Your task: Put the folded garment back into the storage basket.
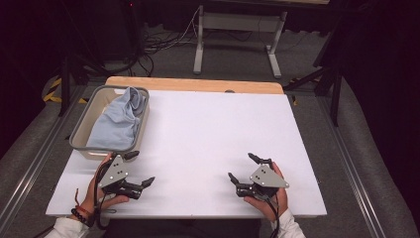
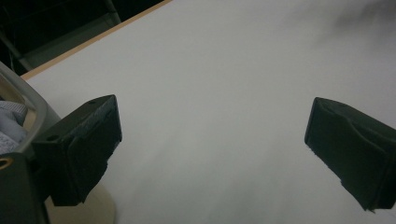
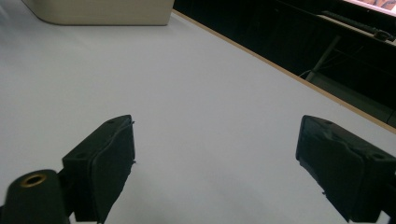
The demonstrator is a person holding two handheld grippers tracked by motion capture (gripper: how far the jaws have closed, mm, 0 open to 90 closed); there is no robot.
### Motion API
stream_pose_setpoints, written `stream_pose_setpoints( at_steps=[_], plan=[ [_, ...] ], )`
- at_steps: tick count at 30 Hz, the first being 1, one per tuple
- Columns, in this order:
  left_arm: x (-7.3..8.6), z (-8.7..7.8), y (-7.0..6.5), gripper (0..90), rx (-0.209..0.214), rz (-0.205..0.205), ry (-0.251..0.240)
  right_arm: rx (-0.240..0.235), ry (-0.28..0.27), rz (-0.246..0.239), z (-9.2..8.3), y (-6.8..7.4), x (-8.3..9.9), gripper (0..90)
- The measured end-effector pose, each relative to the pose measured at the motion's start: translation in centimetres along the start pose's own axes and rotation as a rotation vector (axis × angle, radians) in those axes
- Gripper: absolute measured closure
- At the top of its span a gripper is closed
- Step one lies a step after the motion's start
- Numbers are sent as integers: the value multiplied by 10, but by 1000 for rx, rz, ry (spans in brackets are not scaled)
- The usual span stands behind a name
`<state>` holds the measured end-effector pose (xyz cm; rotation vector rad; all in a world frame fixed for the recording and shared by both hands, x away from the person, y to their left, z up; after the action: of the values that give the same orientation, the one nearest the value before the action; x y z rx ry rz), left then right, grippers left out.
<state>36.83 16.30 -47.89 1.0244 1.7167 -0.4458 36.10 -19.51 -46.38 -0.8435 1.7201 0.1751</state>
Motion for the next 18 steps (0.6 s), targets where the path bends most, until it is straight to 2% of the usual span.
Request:
stream_pose_setpoints(
  at_steps=[6,8,18],
  plan=[
    [-1,-2,0,48,-6,5,-1,-4,-1,0,1,1,0,124],
    [-1,-2,1,48,-4,-6,-10,-1,-3,-3,0,1,-1,125],
    [-1,-2,0,48,-7,2,0,-3,-2,-9,0,2,-2,125]
  ],
)
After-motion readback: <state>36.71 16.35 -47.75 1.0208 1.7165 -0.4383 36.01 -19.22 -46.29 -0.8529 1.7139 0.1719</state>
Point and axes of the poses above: each handheld gripper's, and its own axes: z roughly forward along the jaws, x roughly out of its underside, y roughly to its left, the point moved 6 cm from there along z, roughly forward along the jaws, and after that the axes turned 1 degree about y, right-handed, at the moved point
